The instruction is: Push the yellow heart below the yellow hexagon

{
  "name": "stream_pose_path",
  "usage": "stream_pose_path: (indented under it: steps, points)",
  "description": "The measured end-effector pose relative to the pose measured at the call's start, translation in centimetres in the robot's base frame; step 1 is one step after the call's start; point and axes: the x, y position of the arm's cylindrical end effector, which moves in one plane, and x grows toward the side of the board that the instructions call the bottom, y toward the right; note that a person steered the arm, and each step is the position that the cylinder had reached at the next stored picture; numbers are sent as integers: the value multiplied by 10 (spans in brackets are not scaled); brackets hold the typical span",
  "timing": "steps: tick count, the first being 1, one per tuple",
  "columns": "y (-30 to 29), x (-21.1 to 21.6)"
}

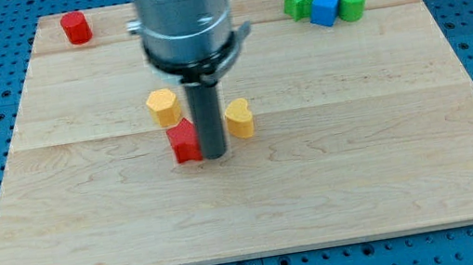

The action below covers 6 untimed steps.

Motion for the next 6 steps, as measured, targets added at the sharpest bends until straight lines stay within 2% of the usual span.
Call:
stream_pose_path:
  steps: [1,2,3,4,5,6]
  points:
    - [-48,4]
    - [-45,-19]
    - [-37,-19]
    - [24,-9]
    - [81,20]
    - [119,-20]
